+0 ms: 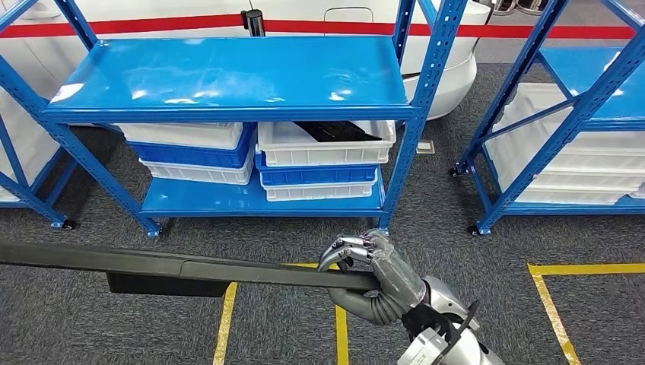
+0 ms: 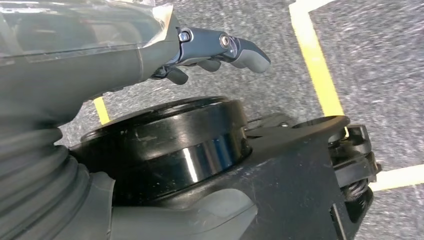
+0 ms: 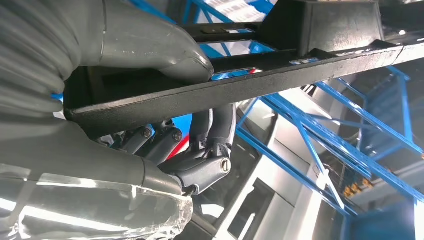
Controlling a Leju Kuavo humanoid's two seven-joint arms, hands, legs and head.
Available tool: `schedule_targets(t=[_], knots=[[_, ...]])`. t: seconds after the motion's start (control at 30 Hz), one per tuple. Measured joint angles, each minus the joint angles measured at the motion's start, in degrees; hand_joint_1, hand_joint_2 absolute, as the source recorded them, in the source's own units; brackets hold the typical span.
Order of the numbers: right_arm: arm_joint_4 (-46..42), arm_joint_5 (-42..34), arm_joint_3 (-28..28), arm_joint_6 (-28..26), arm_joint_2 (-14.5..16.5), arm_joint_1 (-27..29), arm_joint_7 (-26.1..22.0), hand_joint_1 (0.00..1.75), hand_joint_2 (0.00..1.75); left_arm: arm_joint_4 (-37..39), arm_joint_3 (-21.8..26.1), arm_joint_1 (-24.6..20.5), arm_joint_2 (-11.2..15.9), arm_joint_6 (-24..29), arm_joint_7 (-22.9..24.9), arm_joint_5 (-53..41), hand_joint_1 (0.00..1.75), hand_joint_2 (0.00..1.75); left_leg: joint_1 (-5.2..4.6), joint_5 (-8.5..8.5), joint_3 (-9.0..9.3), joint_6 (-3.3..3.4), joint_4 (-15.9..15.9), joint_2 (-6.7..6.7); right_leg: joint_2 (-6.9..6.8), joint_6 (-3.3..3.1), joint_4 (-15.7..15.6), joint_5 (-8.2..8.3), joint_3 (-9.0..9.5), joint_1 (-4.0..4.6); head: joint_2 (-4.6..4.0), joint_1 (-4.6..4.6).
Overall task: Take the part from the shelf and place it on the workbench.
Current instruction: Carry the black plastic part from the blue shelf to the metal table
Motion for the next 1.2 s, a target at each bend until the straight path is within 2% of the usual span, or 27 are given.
schedule_targets(t=[0.03, 0.1, 0.17, 0.2, 0.23, 0.3, 0.33, 0.4, 0.47, 0.5, 0.53, 0.57, 0.6, 0.67, 0.7, 0.73, 0.77, 0.8, 0.83, 0.9, 0.97, 1.0, 1.03, 1.07, 1.1, 1.13, 1.2], knots=[[0.0, 0.5, 0.0, 0.0, 0.0, 0.3, 0.1, 1.75, 1.75, 0.0, 0.0, 0.0, 0.0, 0.0, 0.1, -0.1, 0.00, 1.75, 0.32, 0.80, 1.14, -0.30, -0.1, 0.02, 0.00, 0.28, 0.2, 0.50, -0.80, -0.11, 0.00, 0.00], [-0.1, 1.2, 0.1, 0.0, 0.0, 0.9, 0.3, 1.75, 1.75, 0.0, 0.0, 0.0, 0.0, 0.0, 0.4, -0.3, 0.00, 1.75, 1.02, 3.54, 6.24, -0.85, -6.3, 0.01, 0.07, 0.95, 0.7, 1.22, -2.22, -0.35, 0.00, -0.03], [-0.3, 1.8, 0.0, 0.1, 0.0, 1.2, 0.6, 1.75, 1.75, 0.0, -0.1, 0.1, 0.0, 0.0, 0.6, -0.5, 0.00, 1.75, 1.14, 4.29, 10.93, -1.09, -13.4, -0.34, 0.15, 1.77, 1.6, 1.77, -3.44, -0.27, 0.00, -0.14], [-0.4, 2.0, 0.0, 0.2, 0.0, 1.3, 0.8, 1.75, 1.75, 0.0, -0.2, 0.1, 0.0, 0.0, 0.7, -0.6, 0.00, 1.75, 1.02, 4.07, 11.87, -1.01, -15.3, -0.50, 0.16, 2.26, 1.8, 2.09, -3.86, -0.09, 0.00, -0.18], [-0.6, 2.1, -0.1, 0.4, 0.0, 1.4, 0.9, 1.75, 1.75, 0.0, -0.3, 0.1, 0.0, 0.0, 0.7, -0.7, 0.00, 1.75, 0.73, 3.98, 11.85, -0.72, -15.8, -0.62, 0.16, 2.83, 1.9, 2.49, -4.14, 0.05, 0.00, -0.19], [-0.6, 2.1, -0.2, 1.0, -0.1, 1.8, 1.3, 1.75, 1.75, 0.0, -0.6, 0.2, -0.1, 0.0, 0.8, -0.8, 0.00, 1.75, 0.43, 4.71, 11.07, 0.53, -16.0, -0.41, 0.16, 3.74, 2.1, 2.66, -4.76, 0.13, 0.00, -0.19], [-0.6, 2.1, -0.3, 1.2, -0.1, 2.1, 1.5, 1.75, 1.75, 0.0, -0.8, 0.2, -0.1, 0.0, 0.8, -0.8, 0.00, 1.75, 0.31, 5.24, 10.65, 1.37, -16.1, -0.27, 0.18, 3.82, 3.0, 1.78, -5.45, 0.03, 0.00, -0.08], [-0.7, 2.0, -0.5, 1.6, -0.2, 2.6, 1.8, 1.75, 1.75, 0.0, -1.0, 0.2, -0.1, 0.0, 0.8, -0.9, 0.00, 1.75, 0.17, 6.32, 9.52, 2.81, -16.3, 0.00, 0.24, 3.28, 8.5, -2.21, -7.91, -0.21, 0.00, 0.13], [-0.7, 2.0, -0.6, 1.9, -0.3, 3.1, 2.1, 1.75, 1.75, 0.0, -1.1, 0.1, -0.1, -0.1, 0.8, -1.0, 0.00, 1.75, -0.03, 7.31, 8.08, 3.41, -16.3, 0.14, 0.31, 3.10, 16.3, -6.14, -10.40, -0.15, 0.00, 0.27], [-0.7, 2.1, -0.7, 2.0, -0.3, 3.4, 2.2, 1.75, 1.75, 0.0, -1.1, 0.1, -0.1, -0.1, 0.8, -1.0, 0.00, 1.75, -0.15, 7.81, 7.38, 3.48, -16.2, 0.19, 0.33, 3.37, 18.7, -6.82, -10.67, -0.09, 0.00, 0.27], [-0.7, 2.2, -0.8, 2.1, -0.3, 3.7, 2.4, 1.75, 1.75, 0.0, -1.1, 0.1, -0.1, -0.2, 0.8, -1.0, 0.00, 1.75, -0.28, 8.27, 6.77, 3.49, -16.2, 0.23, 0.34, 3.79, 18.9, -6.55, -9.85, -0.02, 0.00, 0.28], [-0.7, 2.2, -0.8, 2.2, -0.3, 3.9, 2.5, 1.75, 1.75, 0.0, -1.1, 0.1, -0.2, -0.3, 0.8, -1.0, 0.00, 1.75, -0.41, 8.66, 6.30, 3.46, -16.2, 0.24, 0.33, 4.18, 16.8, -5.54, -7.83, 0.10, 0.00, 0.26], [-0.8, 2.4, -0.8, 2.3, -0.3, 4.0, 2.7, 1.75, 1.75, 0.0, -1.1, 0.1, -0.2, -0.3, 0.8, -1.0, 0.00, 1.75, -0.53, 8.99, 5.97, 3.41, -16.2, 0.24, 0.33, 4.31, 12.7, -4.28, -4.80, 0.27, 0.00, 0.26], [-1.0, 2.6, -0.9, 2.5, -0.3, 4.0, 2.9, 1.75, 1.75, 0.0, -1.2, 0.0, -0.4, -0.4, 0.8, -1.0, 0.00, 1.75, -0.81, 9.59, 5.57, 3.07, -16.1, 0.30, 0.33, 3.70, 3.8, -3.09, 1.05, 0.96, 0.00, 0.21], [-1.2, 2.7, -0.9, 2.6, -0.2, 4.1, 3.0, 1.75, 1.75, 0.0, -1.2, 0.0, -0.5, -0.5, 0.8, -1.0, 0.00, 1.75, -0.89, 9.91, 5.45, 2.80, -16.2, 0.34, 0.35, 3.26, 1.1, -2.98, 2.69, 1.27, 0.00, 0.20], [-1.4, 2.8, -0.9, 2.7, -0.2, 4.2, 3.1, 1.75, 1.75, 0.0, -1.3, 0.0, -0.5, -0.5, 0.8, -1.0, 0.00, 1.75, -0.90, 10.27, 5.33, 2.50, -16.2, 0.39, 0.37, 2.89, -0.1, -3.05, 3.25, 1.57, 0.00, 0.18], [-1.6, 2.9, -0.9, 2.9, -0.1, 4.4, 3.2, 1.75, 1.75, 0.0, -1.4, 0.0, -0.6, -0.5, 0.8, -1.0, 0.00, 1.75, -0.90, 10.66, 5.27, 2.19, -16.3, 0.42, 0.39, 2.63, -0.3, -2.73, 3.11, 1.58, 0.00, 0.16], [-1.7, 2.9, -1.0, 3.0, 0.0, 4.6, 3.3, 1.75, 1.75, 0.0, -1.4, 0.0, -0.5, -0.5, 0.8, -1.0, 0.00, 1.75, -0.84, 10.60, 5.07, 1.91, -16.3, 0.34, 0.29, 2.25, -0.6, -2.27, 2.94, 1.06, 0.00, 0.19], [-1.8, 3.0, -1.0, 3.2, 0.2, 4.8, 3.4, 1.75, 1.75, 0.0, -1.5, 0.0, -0.5, -0.5, 0.8, -1.0, 0.00, 1.75, -0.79, 9.71, 4.69, 1.62, -15.7, 0.24, 0.21, 1.81, -0.8, -1.79, 2.70, 0.60, 0.00, 0.11], [-1.9, 3.1, -1.0, 3.4, 0.5, 5.2, 3.6, 1.75, 1.75, 0.0, -1.5, -0.1, -0.3, -0.5, 0.8, -1.0, 0.00, 1.75, -0.55, 5.44, 3.12, 1.04, -11.3, 0.02, -0.01, 1.02, -1.0, -0.97, 2.10, -0.35, 0.00, -0.11], [-2.0, 3.3, -1.0, 3.4, 0.8, 5.6, 3.7, 1.75, 1.75, 0.0, -1.5, -0.1, -0.2, -0.6, 0.8, -1.1, 0.00, 1.75, -0.25, 0.83, 1.26, 0.47, -3.9, -0.04, -0.18, 0.77, -0.5, -0.59, 1.15, -0.28, 0.00, -0.25], [-2.1, 3.6, -1.0, 3.4, 0.8, 5.9, 3.8, 1.75, 1.75, 0.0, -1.5, -0.1, -0.1, -0.6, 0.8, -1.1, 0.00, 1.75, -0.05, -0.05, 0.92, 0.19, -1.2, -0.03, -0.27, 0.85, -0.2, -0.46, 0.66, -0.31, 0.00, -0.23], [-2.1, 3.8, -1.1, 3.4, 0.9, 6.2, 3.8, 1.75, 1.75, 0.0, -1.6, -0.1, -0.1, -0.7, 0.8, -1.2, 0.00, 1.75, 0.20, 0.37, 1.44, -0.11, -0.3, -0.02, -0.33, 0.93, 0.2, -0.37, 0.13, -0.42, 0.00, -0.24], [-2.1, 4.1, -1.1, 3.4, 0.9, 6.5, 3.9, 1.75, 1.75, 0.0, -1.6, -0.1, 0.0, -0.8, 0.9, -1.4, 0.00, 1.75, 0.55, 1.66, 2.87, -0.48, -1.4, 0.00, -0.34, 1.03, 0.8, -0.32, -0.44, -0.59, 0.00, -0.25], [-2.2, 4.3, -1.1, 3.4, 1.0, 6.7, 3.9, 1.75, 1.75, 0.0, -1.7, -0.1, 0.0, -0.9, 0.9, -1.5, 0.00, 1.75, 0.99, 3.13, 5.01, -0.95, -4.2, 0.02, -0.30, 1.11, 1.5, -0.32, -1.05, -0.78, 0.00, -0.23], [-2.4, 4.5, -1.1, 3.4, 1.0, 6.9, 3.9, 1.75, 1.75, 0.0, -1.8, -0.1, 0.0, -0.9, 1.0, -1.6, 0.00, 1.75, 1.22, 3.81, 7.20, -1.49, -7.4, -0.10, -0.23, 1.30, 2.2, -0.34, -1.77, -0.79, 0.00, -0.28], [-2.9, 4.9, -1.3, 3.4, 1.0, 7.1, 3.9, 1.75, 1.75, 0.0, -2.2, -0.1, 0.1, -1.1, 1.2, -1.7, 0.00, 1.75, 1.29, 3.79, 9.61, -1.76, -11.6, -0.52, -0.03, 1.95, 3.6, -0.21, -2.98, -0.51, 0.00, -0.43]])
